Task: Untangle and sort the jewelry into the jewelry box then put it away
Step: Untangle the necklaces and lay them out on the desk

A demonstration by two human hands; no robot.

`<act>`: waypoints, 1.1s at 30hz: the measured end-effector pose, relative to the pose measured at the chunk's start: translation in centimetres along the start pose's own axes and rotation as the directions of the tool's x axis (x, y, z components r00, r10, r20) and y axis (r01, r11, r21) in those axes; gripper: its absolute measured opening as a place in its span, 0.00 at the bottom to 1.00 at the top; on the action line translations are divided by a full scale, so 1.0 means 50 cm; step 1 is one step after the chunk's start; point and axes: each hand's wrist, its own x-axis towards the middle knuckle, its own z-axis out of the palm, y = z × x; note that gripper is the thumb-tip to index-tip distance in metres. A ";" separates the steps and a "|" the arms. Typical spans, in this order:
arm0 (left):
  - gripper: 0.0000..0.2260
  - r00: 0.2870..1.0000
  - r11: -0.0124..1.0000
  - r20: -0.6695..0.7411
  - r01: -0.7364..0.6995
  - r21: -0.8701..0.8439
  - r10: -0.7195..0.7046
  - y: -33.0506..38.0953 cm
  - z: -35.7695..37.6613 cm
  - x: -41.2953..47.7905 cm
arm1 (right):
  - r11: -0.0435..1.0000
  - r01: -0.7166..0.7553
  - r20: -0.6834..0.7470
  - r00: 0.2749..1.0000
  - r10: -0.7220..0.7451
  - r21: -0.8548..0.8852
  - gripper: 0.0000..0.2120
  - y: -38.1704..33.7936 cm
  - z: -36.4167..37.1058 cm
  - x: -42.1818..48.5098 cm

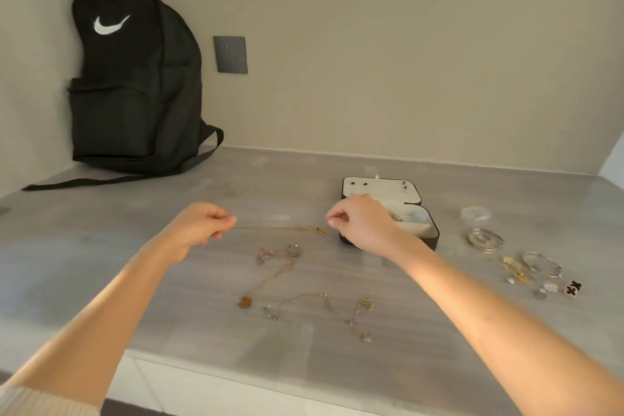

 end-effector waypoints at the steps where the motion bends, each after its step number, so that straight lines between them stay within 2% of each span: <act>1: 0.08 1.000 1.000 -0.020 0.007 0.021 -0.007 -0.017 0.002 0.006 | 0.990 0.029 -0.006 1.000 -0.030 -0.135 0.10 -0.005 0.022 0.017; 3: 0.07 0.998 0.998 -0.063 0.008 0.068 -0.004 -0.041 0.002 0.016 | 0.900 0.102 0.019 0.994 -0.104 -0.423 0.10 -0.013 0.060 0.044; 5: 0.05 0.993 0.989 -0.115 0.006 0.147 0.011 -0.057 -0.002 0.027 | 0.774 0.179 0.101 0.984 -0.148 -0.607 0.12 -0.021 0.084 0.059; 7: 0.04 0.990 0.971 -0.138 0.009 0.239 0.024 -0.064 -0.008 0.035 | 0.710 0.236 0.146 0.972 -0.186 -0.664 0.12 -0.025 0.102 0.067; 11: 0.03 0.992 0.939 -0.124 0.016 0.344 0.028 -0.063 -0.011 0.040 | 0.652 0.238 0.089 0.963 -0.253 -0.720 0.09 -0.032 0.109 0.064; 13: 0.02 0.992 0.923 -0.122 0.022 0.384 0.026 -0.059 -0.009 0.042 | 0.671 0.242 0.138 0.969 -0.206 -0.701 0.12 -0.022 0.114 0.062; 16: 0.08 0.992 0.893 -0.125 0.052 0.447 0.004 -0.054 -0.007 0.040 | 0.716 0.226 0.087 0.970 -0.226 -0.660 0.12 -0.012 0.108 0.058; 18: 0.13 0.990 0.859 -0.141 0.057 0.509 0.018 -0.046 -0.008 0.031 | 0.784 0.203 0.039 0.974 -0.223 -0.587 0.12 -0.011 0.089 0.048; 20: 0.13 0.984 0.859 -0.162 0.019 0.511 0.075 -0.029 -0.005 0.012 | 0.878 0.149 -0.028 0.983 -0.182 -0.454 0.11 -0.007 0.058 0.025; 22: 0.08 0.980 0.892 -0.130 -0.078 0.445 0.150 -0.003 0.005 -0.020 | 0.958 0.099 -0.032 0.993 -0.112 -0.270 0.09 -0.001 0.021 -0.011; 25: 0.02 0.958 0.901 0.037 -0.281 0.330 0.285 0.044 0.042 -0.091 | 1.000 -0.018 0.186 0.982 0.020 -0.013 0.03 0.013 -0.020 -0.084; 27: 0.01 0.917 0.866 0.164 -0.399 0.301 0.365 0.071 0.075 -0.137 | 0.997 -0.078 0.281 0.957 0.070 0.015 0.02 0.021 -0.029 -0.128; 30: 0.02 0.856 0.807 0.299 -0.504 0.307 0.422 0.093 0.128 -0.176 | 0.996 -0.093 0.281 0.956 0.091 -0.006 0.05 0.035 -0.019 -0.169; 33: 0.05 0.819 0.753 0.295 -0.570 0.327 0.491 0.101 0.171 -0.200 | 0.994 -0.111 0.240 0.965 0.110 -0.009 0.05 0.049 -0.003 -0.183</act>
